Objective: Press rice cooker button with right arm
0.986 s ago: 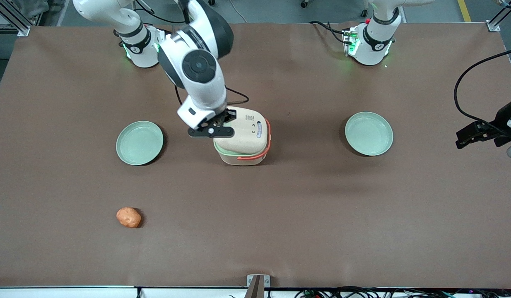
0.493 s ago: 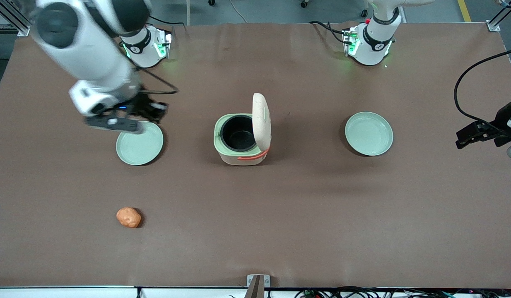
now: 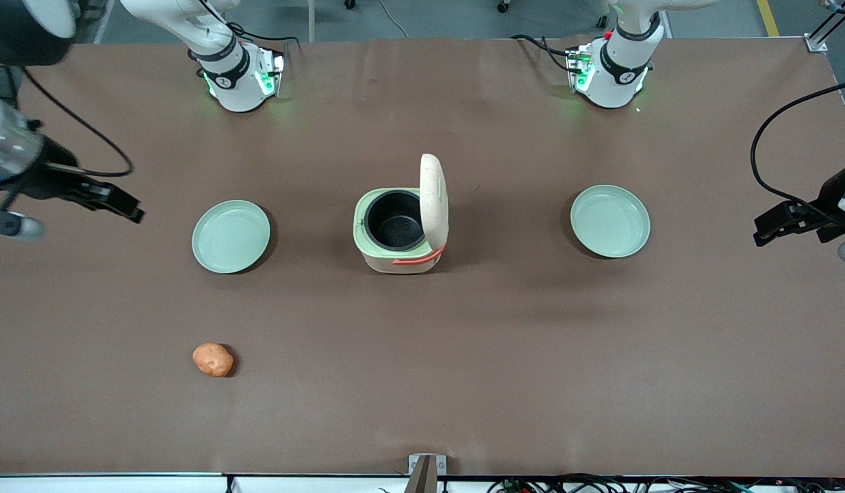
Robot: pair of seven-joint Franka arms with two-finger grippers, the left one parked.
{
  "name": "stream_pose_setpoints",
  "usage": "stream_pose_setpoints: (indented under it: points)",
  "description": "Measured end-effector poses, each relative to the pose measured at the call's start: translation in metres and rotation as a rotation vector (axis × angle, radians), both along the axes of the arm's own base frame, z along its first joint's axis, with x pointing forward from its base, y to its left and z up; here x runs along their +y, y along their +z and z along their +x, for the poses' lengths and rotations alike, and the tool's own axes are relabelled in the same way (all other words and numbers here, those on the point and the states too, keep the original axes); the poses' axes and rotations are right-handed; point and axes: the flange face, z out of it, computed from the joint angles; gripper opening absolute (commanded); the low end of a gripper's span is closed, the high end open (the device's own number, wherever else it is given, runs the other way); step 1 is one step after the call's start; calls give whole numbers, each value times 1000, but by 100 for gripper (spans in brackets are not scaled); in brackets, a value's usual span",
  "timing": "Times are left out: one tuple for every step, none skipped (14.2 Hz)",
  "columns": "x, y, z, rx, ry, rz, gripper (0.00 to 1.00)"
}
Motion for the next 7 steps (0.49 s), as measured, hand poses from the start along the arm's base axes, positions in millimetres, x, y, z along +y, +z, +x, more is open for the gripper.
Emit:
stream_pose_setpoints:
  points:
    - [-18, 8, -3, 7, 37, 2, 100]
    - [-34, 14, -7, 11, 78, 4, 100]
    - [-50, 18, -10, 7, 124, 6, 100]
    - [-66, 23, -14, -3, 157, 7, 100]
    - [-77, 27, -18, -11, 170, 5, 100]
    - [-82, 32, -21, -20, 179, -4, 100]
    - [-80, 36, -24, -32, 185, -17, 100]
